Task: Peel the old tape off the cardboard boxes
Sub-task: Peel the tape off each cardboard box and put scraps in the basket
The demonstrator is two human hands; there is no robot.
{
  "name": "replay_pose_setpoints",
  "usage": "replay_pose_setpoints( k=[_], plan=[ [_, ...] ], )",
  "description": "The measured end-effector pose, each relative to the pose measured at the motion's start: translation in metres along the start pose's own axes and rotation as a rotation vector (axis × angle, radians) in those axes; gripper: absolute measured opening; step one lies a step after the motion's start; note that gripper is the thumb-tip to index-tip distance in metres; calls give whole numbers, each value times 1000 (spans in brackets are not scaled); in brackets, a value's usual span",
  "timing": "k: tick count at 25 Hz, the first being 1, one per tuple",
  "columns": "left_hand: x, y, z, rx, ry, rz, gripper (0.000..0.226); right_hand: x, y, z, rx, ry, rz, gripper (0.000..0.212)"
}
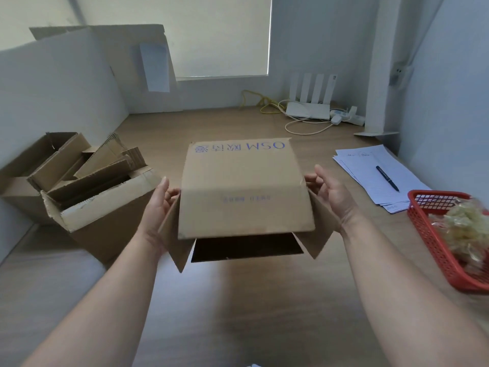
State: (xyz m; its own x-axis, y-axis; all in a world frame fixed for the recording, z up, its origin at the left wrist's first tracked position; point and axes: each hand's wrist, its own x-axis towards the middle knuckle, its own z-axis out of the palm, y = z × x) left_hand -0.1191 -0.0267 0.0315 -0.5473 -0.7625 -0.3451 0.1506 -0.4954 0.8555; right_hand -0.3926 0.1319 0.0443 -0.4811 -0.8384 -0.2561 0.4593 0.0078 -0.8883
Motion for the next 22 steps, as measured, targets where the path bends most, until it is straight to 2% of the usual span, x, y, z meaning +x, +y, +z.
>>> replay_pose_setpoints(
  k=[2, 5, 9, 11, 14, 16, 18, 22],
  plan=[
    [2, 1, 5, 104, 0, 67, 54, 6, -3, 9, -153, 19, -86, 32],
    [-1, -1, 13, 191, -36, 84, 45, 7, 0, 16, -370, 53, -165, 28],
    [-3, -5, 6, 224, -29, 137, 38, 5, 0, 20, -366, 1, -166, 32],
    [-3, -6, 1, 227, -48, 168, 37, 3, -1, 24, -470, 20, -148, 40],
    [-8, -1, -3, 199, 24, 177, 41, 1, -3, 27, -516, 39, -161, 47],
    [-14, 3, -4, 149, 74, 184, 42, -1, -3, 29, -509, 6, -159, 38],
    [-17, 5, -4, 117, 97, 206, 45, -3, -5, 32, -467, -24, -125, 19],
    [-19, 4, -7, 123, 45, 251, 37, -3, -11, 40, -514, 24, -11, 73]
  ],
)
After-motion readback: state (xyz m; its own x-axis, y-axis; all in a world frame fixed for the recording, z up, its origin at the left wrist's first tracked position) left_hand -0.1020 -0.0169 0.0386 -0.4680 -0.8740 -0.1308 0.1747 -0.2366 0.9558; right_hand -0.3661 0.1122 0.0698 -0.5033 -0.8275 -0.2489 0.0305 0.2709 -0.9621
